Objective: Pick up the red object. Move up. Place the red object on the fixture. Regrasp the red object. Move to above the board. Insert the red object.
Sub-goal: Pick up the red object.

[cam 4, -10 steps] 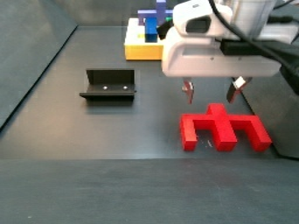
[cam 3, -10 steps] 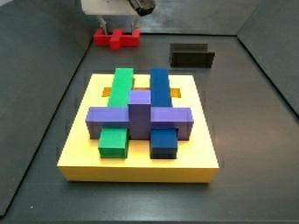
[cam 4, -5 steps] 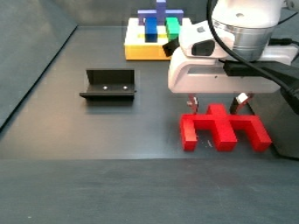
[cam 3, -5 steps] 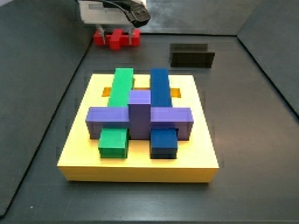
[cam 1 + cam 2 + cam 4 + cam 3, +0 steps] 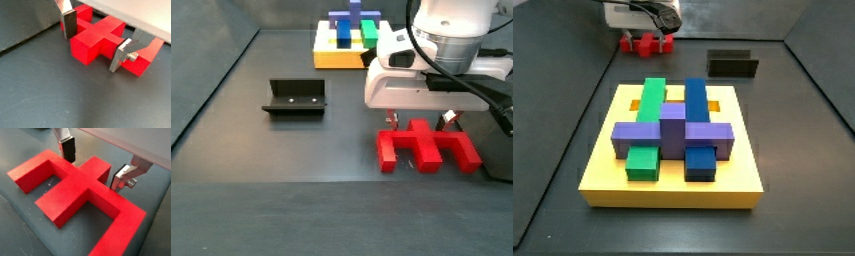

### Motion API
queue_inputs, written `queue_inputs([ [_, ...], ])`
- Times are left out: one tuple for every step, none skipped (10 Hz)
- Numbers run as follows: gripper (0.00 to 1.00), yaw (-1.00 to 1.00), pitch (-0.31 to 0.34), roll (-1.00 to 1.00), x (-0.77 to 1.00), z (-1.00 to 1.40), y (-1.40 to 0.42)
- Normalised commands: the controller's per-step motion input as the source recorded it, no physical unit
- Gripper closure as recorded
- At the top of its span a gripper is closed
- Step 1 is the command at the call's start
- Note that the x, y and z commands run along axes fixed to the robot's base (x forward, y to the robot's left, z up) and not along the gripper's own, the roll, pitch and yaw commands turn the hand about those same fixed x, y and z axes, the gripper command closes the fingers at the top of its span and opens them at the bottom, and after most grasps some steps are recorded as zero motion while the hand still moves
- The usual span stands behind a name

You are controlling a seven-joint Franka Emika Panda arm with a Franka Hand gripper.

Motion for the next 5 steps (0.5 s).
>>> queue_inputs([
  [0.0, 0.0, -0.041, -0.01, -0.16, -0.09, 0.02],
  [0.0, 0.0, 0.0, 0.0, -0.04, 0.0, 0.0],
  [0.0, 0.0, 0.0, 0.0, 0.0, 0.0, 0.0],
  [1.0, 0.0, 0.0, 0.0, 0.0, 0.0, 0.0],
  [1.0, 0.0, 0.0, 0.0, 0.0, 0.0, 0.0],
])
